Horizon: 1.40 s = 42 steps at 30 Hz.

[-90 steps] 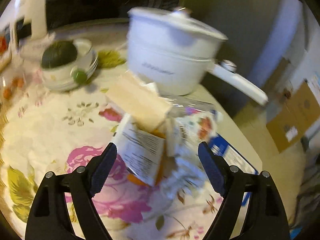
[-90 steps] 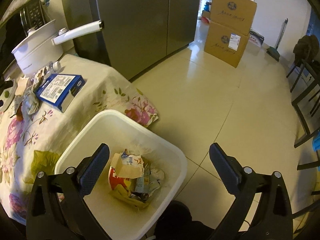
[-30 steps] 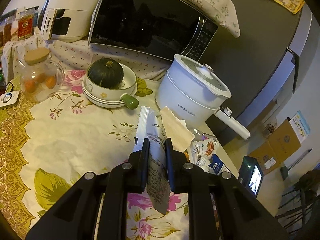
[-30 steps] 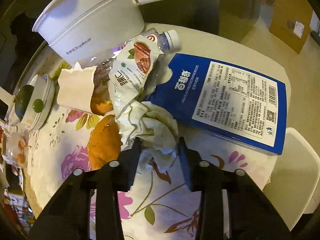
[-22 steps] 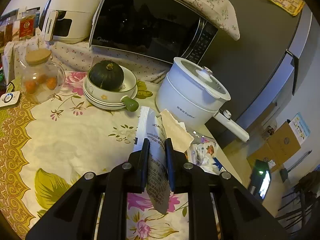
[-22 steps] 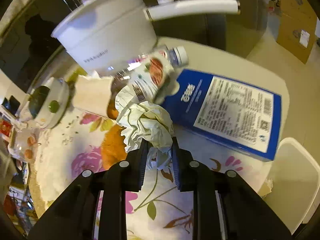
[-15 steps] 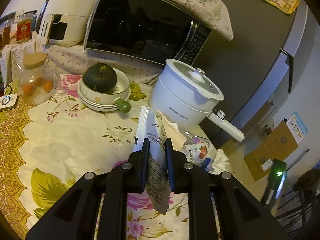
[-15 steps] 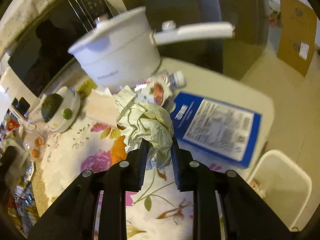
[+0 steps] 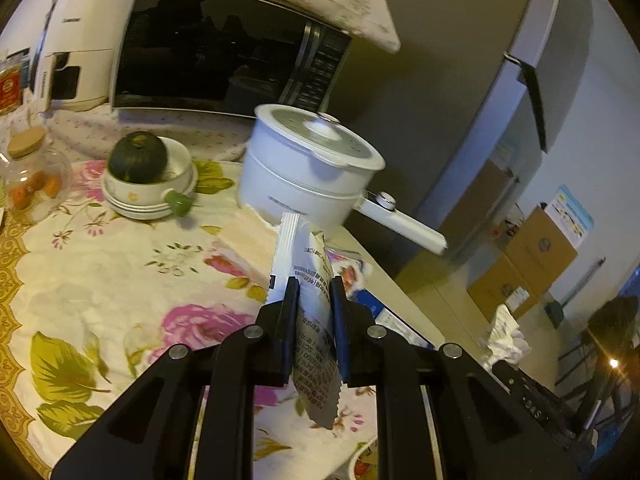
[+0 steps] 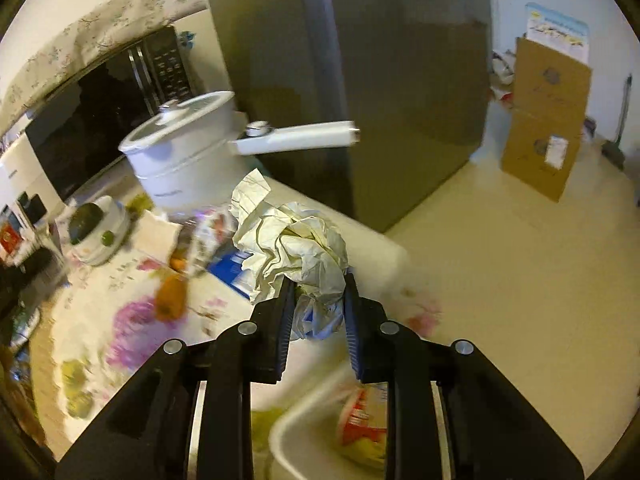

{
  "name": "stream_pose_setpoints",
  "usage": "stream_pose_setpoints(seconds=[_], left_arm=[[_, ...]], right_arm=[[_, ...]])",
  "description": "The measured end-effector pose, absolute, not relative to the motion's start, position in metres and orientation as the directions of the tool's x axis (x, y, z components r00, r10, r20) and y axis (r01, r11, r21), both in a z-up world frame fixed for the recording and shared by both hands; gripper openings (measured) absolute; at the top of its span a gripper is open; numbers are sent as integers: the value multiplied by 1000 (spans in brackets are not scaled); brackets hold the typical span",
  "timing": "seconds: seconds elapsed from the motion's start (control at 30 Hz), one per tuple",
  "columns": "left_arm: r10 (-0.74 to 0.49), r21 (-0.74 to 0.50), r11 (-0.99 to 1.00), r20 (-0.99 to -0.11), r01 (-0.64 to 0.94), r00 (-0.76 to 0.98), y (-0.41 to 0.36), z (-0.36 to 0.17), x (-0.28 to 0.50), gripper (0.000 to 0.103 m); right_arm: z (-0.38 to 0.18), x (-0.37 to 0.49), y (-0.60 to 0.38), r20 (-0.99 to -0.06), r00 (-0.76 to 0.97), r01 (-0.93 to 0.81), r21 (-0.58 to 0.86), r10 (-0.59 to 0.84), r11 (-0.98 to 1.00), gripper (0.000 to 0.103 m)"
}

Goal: Collect trash
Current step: 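Drop crumpled white tissue into the bin with the right gripper while the left holds the packet, then carry the white packet in the left gripper and release it into the bin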

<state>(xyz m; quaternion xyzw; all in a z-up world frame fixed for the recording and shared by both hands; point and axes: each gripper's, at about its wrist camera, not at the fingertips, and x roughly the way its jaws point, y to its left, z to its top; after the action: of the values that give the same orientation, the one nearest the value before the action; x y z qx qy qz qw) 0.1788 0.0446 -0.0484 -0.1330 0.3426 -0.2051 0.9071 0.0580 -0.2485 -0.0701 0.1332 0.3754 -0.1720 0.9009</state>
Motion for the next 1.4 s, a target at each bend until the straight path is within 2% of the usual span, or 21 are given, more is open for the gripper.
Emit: stream_pose_setpoints(seconds=[0.13, 0.23, 0.3, 0.37, 0.47, 0.57, 0.67, 0.8, 1.03, 1.27, 1.4], left_arm=[[-486, -365, 873, -579, 325, 655, 22, -52, 169, 17], [-502, -344, 865, -590, 366, 632, 2, -56, 161, 17], [-513, -330, 858, -597, 394, 617, -11, -58, 155, 17], [-524, -317, 849, -605, 422, 599, -25, -62, 148, 17], [-540, -298, 833, -621, 466, 567, -47, -69, 137, 17], [-558, -286, 812, -637, 509, 532, -70, -76, 126, 18], [-577, -278, 785, -654, 554, 489, -90, -82, 115, 19], [-598, -269, 739, -683, 618, 418, -117, -93, 99, 21], [-590, -234, 678, -738, 697, 326, -160, -122, 74, 22], [-540, -196, 647, -799, 737, 263, -190, -151, 61, 41], [-520, -169, 657, -808, 735, 279, -193, -155, 61, 55]], right_arm=[[-88, 29, -264, -762, 603, 433, 64, -236, 899, 25], [-108, 9, -273, -804, 539, 446, 19, -252, 895, 40], [-118, -3, -278, -818, 513, 455, 1, -261, 890, 60], [-124, -18, -282, -817, 500, 471, -22, -287, 882, 72], [-120, -31, -285, -789, 514, 495, -48, -337, 867, 83], [-116, -43, -288, -716, 525, 550, -126, -459, 826, 93], [-117, -48, -296, -676, 491, 594, -202, -550, 779, 94], [-112, -56, -311, -637, 463, 653, -226, -617, 723, 96], [-114, -65, -328, -671, 432, 684, -192, -603, 704, 96], [-118, -69, -338, -691, 410, 706, -173, -595, 687, 96], [-118, -70, -341, -701, 411, 709, -157, -583, 688, 96]])
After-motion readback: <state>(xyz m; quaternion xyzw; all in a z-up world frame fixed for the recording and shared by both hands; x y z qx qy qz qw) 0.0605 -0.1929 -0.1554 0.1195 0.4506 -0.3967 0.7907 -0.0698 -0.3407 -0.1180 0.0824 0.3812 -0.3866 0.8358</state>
